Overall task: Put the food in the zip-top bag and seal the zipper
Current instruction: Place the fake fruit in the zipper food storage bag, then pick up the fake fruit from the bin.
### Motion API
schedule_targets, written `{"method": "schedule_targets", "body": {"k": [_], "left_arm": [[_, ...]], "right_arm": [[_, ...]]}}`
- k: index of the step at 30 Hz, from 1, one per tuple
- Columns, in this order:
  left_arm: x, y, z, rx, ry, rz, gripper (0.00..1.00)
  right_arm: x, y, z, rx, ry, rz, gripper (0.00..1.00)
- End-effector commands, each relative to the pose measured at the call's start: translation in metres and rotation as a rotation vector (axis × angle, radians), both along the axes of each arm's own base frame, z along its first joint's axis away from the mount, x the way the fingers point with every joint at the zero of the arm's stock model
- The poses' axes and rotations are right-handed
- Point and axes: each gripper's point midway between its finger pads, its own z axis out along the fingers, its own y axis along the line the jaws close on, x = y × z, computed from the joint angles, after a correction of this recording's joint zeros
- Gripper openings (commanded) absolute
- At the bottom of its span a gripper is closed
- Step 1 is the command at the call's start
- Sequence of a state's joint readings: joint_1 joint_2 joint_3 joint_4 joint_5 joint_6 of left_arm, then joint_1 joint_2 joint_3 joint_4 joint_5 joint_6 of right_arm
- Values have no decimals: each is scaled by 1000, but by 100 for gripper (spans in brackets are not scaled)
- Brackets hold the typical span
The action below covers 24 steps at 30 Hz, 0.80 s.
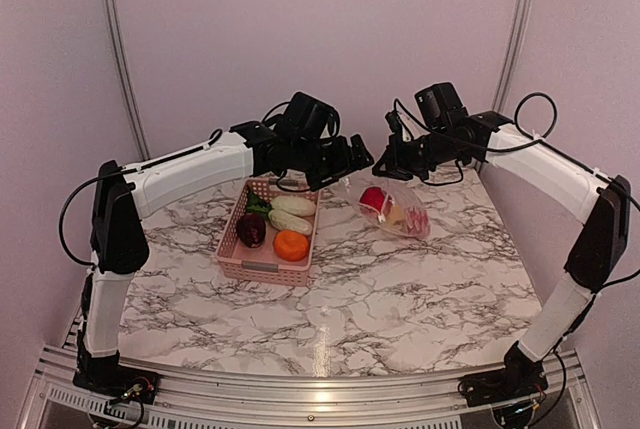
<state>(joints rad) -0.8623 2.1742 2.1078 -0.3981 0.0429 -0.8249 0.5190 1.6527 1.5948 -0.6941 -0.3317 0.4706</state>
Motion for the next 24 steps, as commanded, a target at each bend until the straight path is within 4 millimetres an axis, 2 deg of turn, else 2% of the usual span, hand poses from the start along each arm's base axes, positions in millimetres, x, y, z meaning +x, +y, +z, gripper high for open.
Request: {"method": "schedule_targets", "body": {"k": [1, 5, 8, 12, 15, 18, 20, 23, 24], "left_arm": [[-5, 3, 37, -35, -62, -16, 99], [-13, 5, 87, -113, -156, -59, 99], [-19, 14, 114, -119, -225, -76, 99], [-30, 37, 128, -63, -295, -79, 97], [-35, 61, 119, 3, -299, -60, 97], [-35, 87, 90, 66, -244, -40, 97], [-34, 102, 65, 103, -190, -22, 97], [-32, 118, 47, 146, -160, -8, 97], [-33, 121, 43, 164, -156, -10, 97]], "right_arm": [[-2, 0, 25, 44, -42, -9, 0], [2, -6, 27, 49, -43, -23, 0], [10, -18, 35, 44, -60, -48, 0], [25, -42, 55, 25, -111, -89, 0], [39, -70, 80, -10, -177, -150, 0], [48, -94, 93, -52, -228, -212, 0], [49, -95, 80, -66, -201, -214, 0], [36, -69, 34, -50, -70, -128, 0], [32, -62, 27, -65, -64, -117, 0]]}}
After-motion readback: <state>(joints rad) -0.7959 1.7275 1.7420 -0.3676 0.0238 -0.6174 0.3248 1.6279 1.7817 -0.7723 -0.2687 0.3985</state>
